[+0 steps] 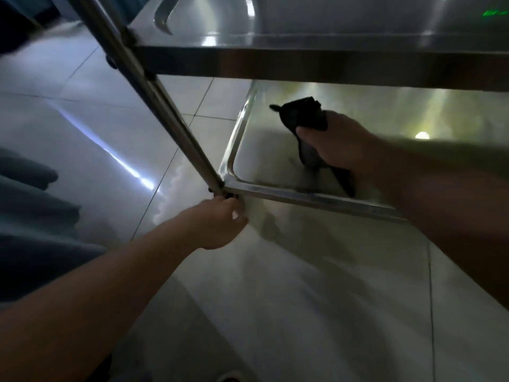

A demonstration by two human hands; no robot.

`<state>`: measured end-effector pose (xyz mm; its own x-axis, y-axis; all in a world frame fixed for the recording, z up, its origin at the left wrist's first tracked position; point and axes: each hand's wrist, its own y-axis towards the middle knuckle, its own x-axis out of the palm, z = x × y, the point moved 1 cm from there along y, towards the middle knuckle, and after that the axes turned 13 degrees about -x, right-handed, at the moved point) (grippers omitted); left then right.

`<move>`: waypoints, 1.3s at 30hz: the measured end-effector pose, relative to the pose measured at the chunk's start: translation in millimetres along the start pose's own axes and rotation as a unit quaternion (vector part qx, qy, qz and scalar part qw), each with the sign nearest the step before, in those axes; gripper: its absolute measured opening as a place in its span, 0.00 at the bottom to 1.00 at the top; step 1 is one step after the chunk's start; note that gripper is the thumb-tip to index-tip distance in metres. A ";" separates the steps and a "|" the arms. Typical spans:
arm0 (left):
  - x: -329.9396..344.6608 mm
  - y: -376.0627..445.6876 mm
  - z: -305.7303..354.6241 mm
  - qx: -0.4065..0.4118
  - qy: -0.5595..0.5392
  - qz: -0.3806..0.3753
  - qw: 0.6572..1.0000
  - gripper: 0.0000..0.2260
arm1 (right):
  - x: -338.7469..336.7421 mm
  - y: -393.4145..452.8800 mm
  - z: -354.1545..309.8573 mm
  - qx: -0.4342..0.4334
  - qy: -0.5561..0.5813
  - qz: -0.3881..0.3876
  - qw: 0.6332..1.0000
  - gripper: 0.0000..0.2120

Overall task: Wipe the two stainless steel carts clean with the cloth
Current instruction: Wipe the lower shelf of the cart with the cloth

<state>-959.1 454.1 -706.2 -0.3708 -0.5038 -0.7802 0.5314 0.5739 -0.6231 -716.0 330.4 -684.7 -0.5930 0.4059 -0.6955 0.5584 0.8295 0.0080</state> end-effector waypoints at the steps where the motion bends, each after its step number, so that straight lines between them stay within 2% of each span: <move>1: 1.0 2.8 -4.9 -0.006 0.000 0.006 1.000 0.24 | 9.2 8.7 -2.7 -0.006 -0.006 0.008 1.000 0.12; 3: 0.9 9.3 -17.1 -0.028 0.007 0.012 1.000 0.25 | 33.5 23.1 -9.6 -0.014 -0.012 0.027 0.999 0.16; 6: -5.2 22.6 -37.3 -0.102 0.002 0.039 0.994 0.30 | 72.4 44.3 -27.2 -0.033 -0.025 0.059 0.997 0.20; 8: -12.8 28.8 -46.2 -0.123 -0.085 0.091 0.984 0.34 | 97.6 58.5 -37.3 -0.050 -0.029 0.055 0.997 0.19; 9: -17.7 32.3 -48.4 -0.116 -0.166 0.119 0.972 0.32 | 110.0 65.2 -40.0 -0.050 -0.037 0.035 0.997 0.21; 11: -27.9 39.5 -46.6 -0.064 -0.370 0.150 0.914 0.23 | 136.2 73.4 -39.5 -0.041 -0.068 -0.063 0.995 0.27; 13: -32.9 47.9 -38.7 -0.008 -0.528 0.169 0.833 0.22 | 158.0 73.7 -35.2 -0.072 -0.140 -0.160 0.975 0.33; 15: -32.1 57.6 -30.0 0.025 -0.616 0.181 0.766 0.18 | 164.6 66.6 -30.8 -0.128 -0.165 -0.174 0.962 0.33; 17: -28.9 62.6 -22.6 0.036 -0.647 0.201 0.735 0.10 | 159.1 48.0 -23.9 -0.195 -0.153 -0.183 0.951 0.31; 20: -23.4 69.6 -17.8 0.012 -0.651 0.236 0.722 0.09 | 136.4 2.4 -1.2 -0.258 -0.171 -0.206 0.928 0.31; 22: -22.3 72.6 -16.9 0.011 -0.663 0.243 0.708 0.11 | 115.1 -16.6 22.9 -0.247 -0.200 -0.200 0.927 0.35; 24: -21.1 74.4 -15.5 0.016 -0.668 0.237 0.705 0.11 | 95.2 -7.9 46.1 -0.215 -0.225 -0.192 0.931 0.36; 27: -19.8 75.2 -14.1 0.021 -0.670 0.237 0.703 0.11 | 85.8 48.0 60.8 -0.141 -0.247 -0.136 0.949 0.34; 30: -19.2 76.6 -13.1 0.028 -0.664 0.251 0.704 0.11 | 101.0 120.3 43.6 -0.041 -0.235 -0.092 0.967 0.33; 32: -18.4 78.1 -12.8 0.039 -0.669 0.256 0.697 0.11 | 122.0 147.7 20.4 -0.026 -0.227 -0.096 0.969 0.32; 36: -15.5 81.5 -13.8 0.050 -0.676 0.266 0.685 0.12 | 146.1 112.9 -4.8 -0.095 -0.213 -0.126 0.964 0.33; 39: -12.8 83.5 -12.5 0.047 -0.679 0.282 0.676 0.13 | 135.6 47.9 6.8 -0.242 -0.207 -0.181 0.930 0.34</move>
<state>-919.6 516.6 -748.9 0.9183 -0.3872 -0.0825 0.3666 0.9104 -0.1917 -765.7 422.5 -783.6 -0.3604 -0.0341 -0.9322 -0.0209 0.9994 -0.0285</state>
